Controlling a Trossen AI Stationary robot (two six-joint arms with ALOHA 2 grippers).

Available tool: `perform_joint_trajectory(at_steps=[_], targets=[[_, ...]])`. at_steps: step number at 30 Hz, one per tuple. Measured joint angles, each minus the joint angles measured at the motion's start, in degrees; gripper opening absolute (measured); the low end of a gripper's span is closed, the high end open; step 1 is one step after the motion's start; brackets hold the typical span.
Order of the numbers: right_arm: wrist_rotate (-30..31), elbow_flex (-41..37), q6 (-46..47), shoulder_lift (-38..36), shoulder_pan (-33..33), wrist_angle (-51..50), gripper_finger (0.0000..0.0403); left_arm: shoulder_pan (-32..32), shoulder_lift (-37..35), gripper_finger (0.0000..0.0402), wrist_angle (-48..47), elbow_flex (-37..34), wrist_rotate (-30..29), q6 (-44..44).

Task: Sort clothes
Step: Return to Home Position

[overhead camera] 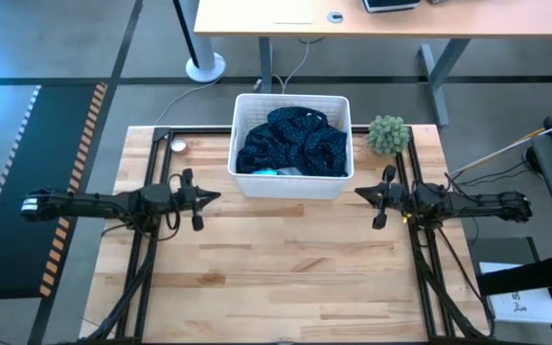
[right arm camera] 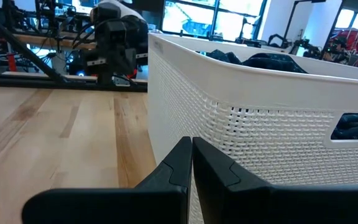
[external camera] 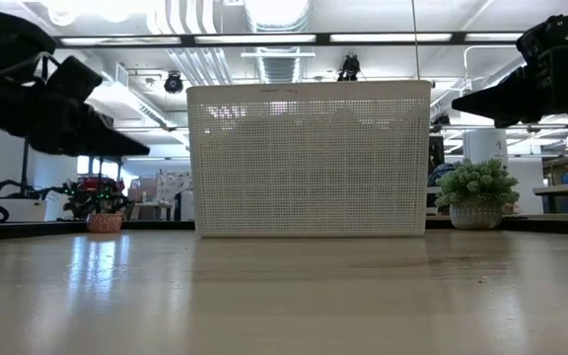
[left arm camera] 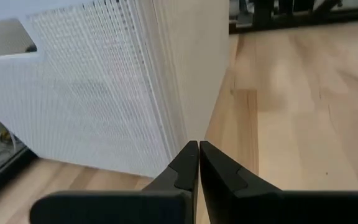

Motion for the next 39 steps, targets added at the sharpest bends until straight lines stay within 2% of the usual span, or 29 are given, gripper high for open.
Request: perform_joint_trajectory(at_steps=[10,31,39], targets=[[0.1,0.0,0.0,0.0,0.0,0.2,0.0000,0.0,-4.9,0.0016,-1.2,0.0,0.0,0.1],[0.0,0.0,0.0,0.0,0.0,0.3,0.0000,0.0,-23.6,0.0026,-1.2,-0.1,0.0,0.1],[0.0,0.0,0.0,0.0,0.0,0.4,0.0000,0.0,-23.8,0.0023,-0.7,-0.1,0.0,0.2]])
